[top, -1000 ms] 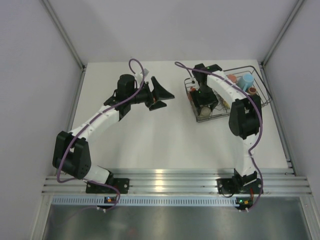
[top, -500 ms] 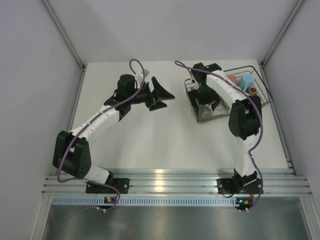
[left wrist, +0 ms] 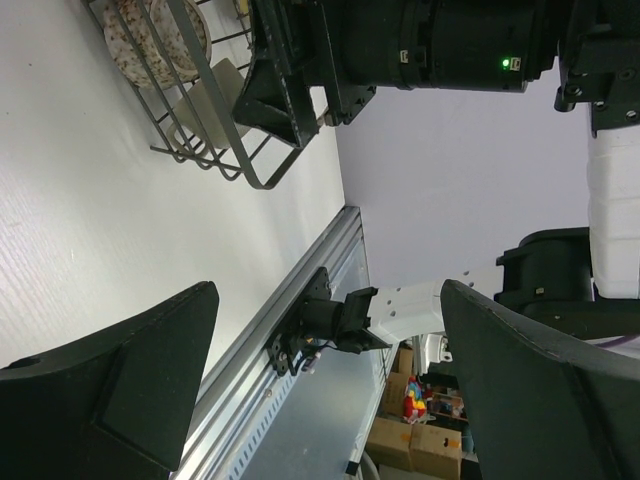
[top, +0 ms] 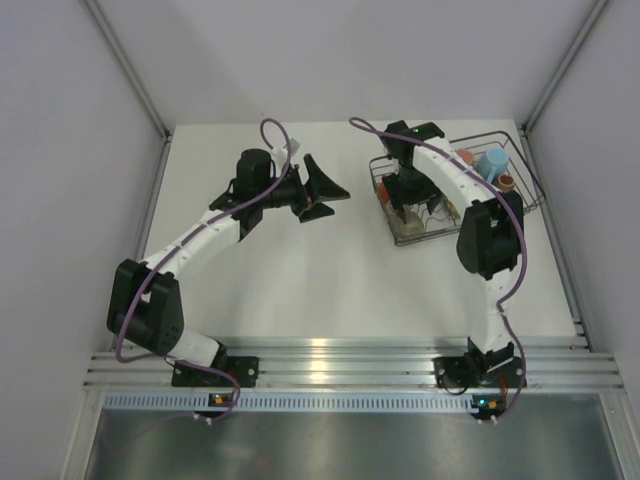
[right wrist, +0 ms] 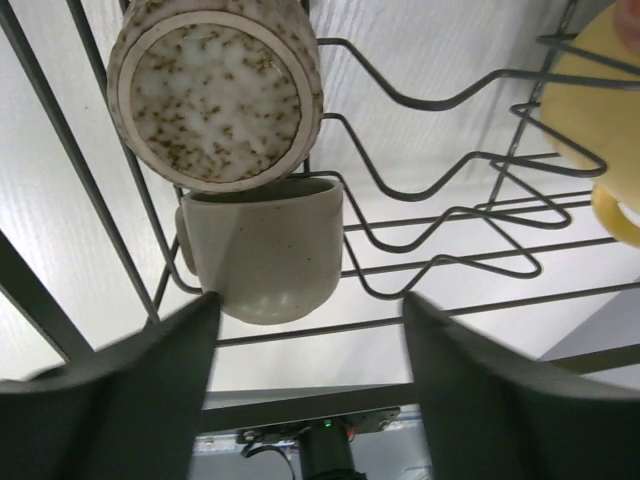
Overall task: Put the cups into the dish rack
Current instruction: Place the cup upside down on the dish rack
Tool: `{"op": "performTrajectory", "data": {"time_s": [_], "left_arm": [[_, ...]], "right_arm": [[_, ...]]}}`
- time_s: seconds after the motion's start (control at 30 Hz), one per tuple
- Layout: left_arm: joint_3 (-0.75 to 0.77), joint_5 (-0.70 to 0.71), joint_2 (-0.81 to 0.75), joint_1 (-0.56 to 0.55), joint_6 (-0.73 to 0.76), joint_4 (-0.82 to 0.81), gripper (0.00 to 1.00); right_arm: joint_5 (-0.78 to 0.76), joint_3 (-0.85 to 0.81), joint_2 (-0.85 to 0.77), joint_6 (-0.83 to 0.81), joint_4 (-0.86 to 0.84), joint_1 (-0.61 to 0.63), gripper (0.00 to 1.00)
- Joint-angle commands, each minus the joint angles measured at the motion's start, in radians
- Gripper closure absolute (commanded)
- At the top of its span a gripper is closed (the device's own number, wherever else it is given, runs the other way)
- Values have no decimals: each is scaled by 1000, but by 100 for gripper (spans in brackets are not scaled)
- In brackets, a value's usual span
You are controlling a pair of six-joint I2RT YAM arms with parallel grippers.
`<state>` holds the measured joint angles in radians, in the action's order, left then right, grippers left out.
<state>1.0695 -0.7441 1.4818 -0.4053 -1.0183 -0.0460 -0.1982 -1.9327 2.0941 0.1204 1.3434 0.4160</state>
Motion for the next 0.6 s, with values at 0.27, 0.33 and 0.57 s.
{"op": "performTrajectory", "data": {"time_s": [0.27, 0.33, 0.57], "left_arm": [[18, -6, 3, 5, 12, -57, 2], [21, -6, 5, 5, 12, -58, 2], [27, -6, 15, 5, 11, -58, 2]], "right_arm": [[-4, -186, 10, -10, -21, -2, 58], [16, -210, 24, -8, -21, -2, 59], [43, -180, 58, -13, -41, -2, 93]]}}
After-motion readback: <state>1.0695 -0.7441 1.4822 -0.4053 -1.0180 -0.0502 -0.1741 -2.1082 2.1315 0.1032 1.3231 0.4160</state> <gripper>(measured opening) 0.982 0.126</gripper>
